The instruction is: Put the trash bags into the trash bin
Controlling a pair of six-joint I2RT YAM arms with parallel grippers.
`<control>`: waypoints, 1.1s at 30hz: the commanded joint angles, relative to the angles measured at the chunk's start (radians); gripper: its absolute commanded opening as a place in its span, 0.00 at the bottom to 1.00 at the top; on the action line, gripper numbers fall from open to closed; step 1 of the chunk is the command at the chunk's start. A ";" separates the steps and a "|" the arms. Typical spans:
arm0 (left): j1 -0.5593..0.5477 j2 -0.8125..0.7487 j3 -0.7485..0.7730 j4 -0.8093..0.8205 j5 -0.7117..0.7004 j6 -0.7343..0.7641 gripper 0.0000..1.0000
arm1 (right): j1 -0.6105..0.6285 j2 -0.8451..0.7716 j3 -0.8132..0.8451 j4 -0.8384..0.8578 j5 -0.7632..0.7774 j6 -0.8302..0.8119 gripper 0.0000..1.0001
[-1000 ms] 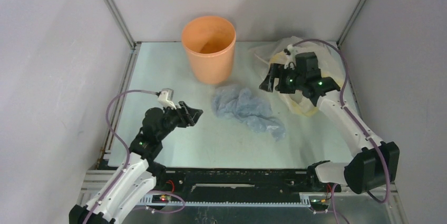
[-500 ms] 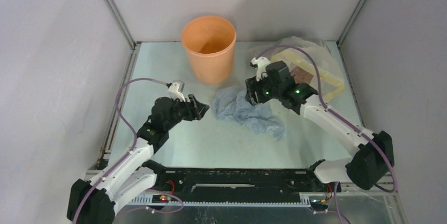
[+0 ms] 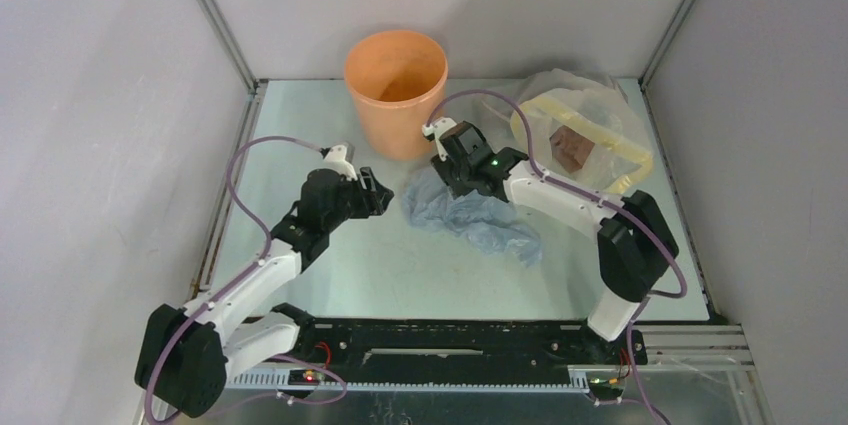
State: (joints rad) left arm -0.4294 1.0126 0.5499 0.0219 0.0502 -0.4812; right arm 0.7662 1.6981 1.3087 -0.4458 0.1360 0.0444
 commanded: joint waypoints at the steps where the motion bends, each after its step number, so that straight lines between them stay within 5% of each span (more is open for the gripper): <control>1: 0.008 0.010 0.038 -0.002 -0.029 -0.015 0.63 | 0.026 0.035 0.061 -0.031 0.152 -0.017 0.30; 3: 0.017 0.009 0.035 -0.001 -0.018 -0.021 0.63 | 0.035 0.022 0.062 -0.040 0.141 -0.026 0.04; 4: 0.022 0.007 0.033 0.003 -0.012 -0.022 0.63 | 0.040 0.006 0.059 -0.045 0.124 -0.032 0.00; 12: 0.030 -0.025 0.000 0.058 0.064 -0.033 0.76 | 0.041 -0.219 -0.050 0.004 -0.006 -0.035 0.00; 23: 0.064 0.030 -0.074 0.191 0.236 -0.100 0.67 | 0.039 -0.381 -0.123 -0.006 -0.065 -0.009 0.00; 29: 0.081 0.034 -0.119 0.320 0.324 -0.164 0.81 | 0.041 -0.412 -0.134 -0.014 -0.089 -0.010 0.00; 33: 0.084 0.051 -0.104 0.290 0.310 -0.160 0.64 | 0.046 -0.423 -0.134 -0.020 -0.090 -0.011 0.00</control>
State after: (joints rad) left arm -0.3531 1.0515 0.4274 0.2531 0.3237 -0.6239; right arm 0.8078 1.3235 1.1702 -0.4736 0.0624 0.0269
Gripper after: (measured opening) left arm 0.727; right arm 0.007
